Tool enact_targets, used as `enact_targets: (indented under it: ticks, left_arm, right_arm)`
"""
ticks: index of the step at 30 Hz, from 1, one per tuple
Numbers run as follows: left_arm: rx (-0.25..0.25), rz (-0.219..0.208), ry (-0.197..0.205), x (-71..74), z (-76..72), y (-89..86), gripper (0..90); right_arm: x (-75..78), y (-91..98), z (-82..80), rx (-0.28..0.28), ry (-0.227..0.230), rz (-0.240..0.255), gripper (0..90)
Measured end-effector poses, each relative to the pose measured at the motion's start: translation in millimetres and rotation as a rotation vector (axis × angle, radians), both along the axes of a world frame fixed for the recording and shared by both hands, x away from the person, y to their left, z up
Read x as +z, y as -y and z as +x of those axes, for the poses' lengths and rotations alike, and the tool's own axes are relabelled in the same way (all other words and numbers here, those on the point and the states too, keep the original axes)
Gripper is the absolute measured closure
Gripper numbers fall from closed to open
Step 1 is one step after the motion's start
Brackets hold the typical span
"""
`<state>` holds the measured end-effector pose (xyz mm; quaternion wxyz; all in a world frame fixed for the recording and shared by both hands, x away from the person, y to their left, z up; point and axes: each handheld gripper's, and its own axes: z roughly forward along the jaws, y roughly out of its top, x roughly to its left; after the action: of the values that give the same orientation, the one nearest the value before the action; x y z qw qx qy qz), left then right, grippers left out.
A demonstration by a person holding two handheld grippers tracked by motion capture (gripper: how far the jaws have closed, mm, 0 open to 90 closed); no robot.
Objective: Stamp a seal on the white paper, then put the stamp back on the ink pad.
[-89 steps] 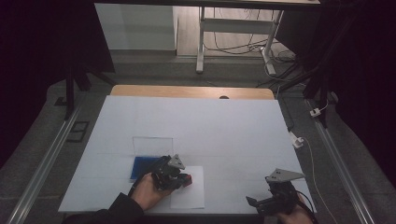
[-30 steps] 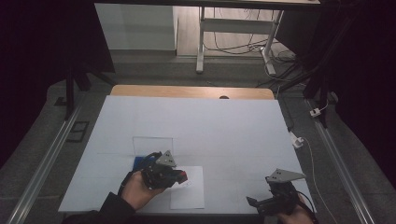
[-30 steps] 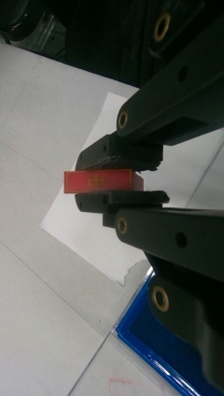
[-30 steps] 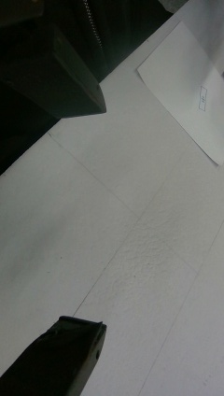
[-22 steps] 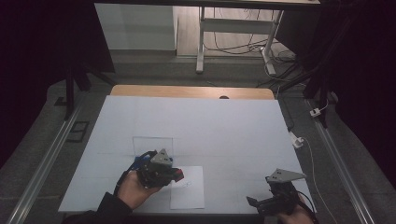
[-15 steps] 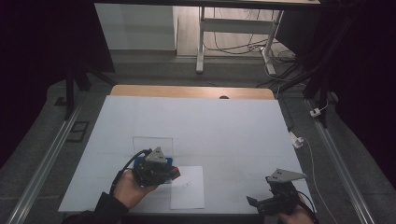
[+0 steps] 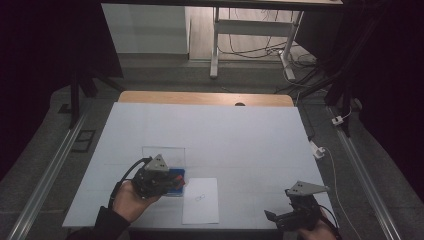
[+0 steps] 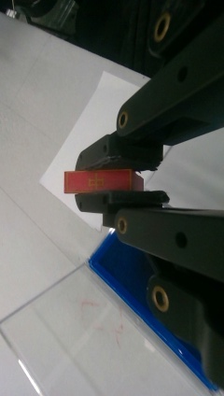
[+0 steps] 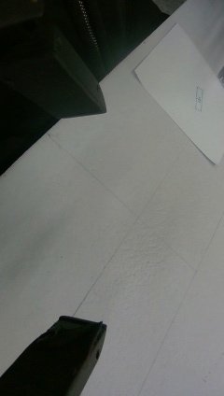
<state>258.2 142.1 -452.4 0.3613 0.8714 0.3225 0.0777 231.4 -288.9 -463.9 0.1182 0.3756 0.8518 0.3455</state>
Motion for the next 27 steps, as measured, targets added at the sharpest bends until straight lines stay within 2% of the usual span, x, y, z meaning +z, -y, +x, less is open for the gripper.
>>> enact_targets:
  ticks: [10,17,27]
  left_arm:
    - [0.041,0.015,0.002,-0.5,1.8,-12.6,79.8]
    - [0.076,0.0,-0.003,-1.8,3.4,-20.8,79.8]
    - [0.111,0.007,-0.01,-4.1,6.8,-30.7,79.8]
  right_arm:
    - [0.0,-0.1,0.5,0.003,0.0,0.0,0.0]
    - [-0.2,-0.3,0.4,0.005,0.0,-0.001,0.0]
    - [-0.2,-0.6,0.4,0.006,0.0,-0.004,0.0]
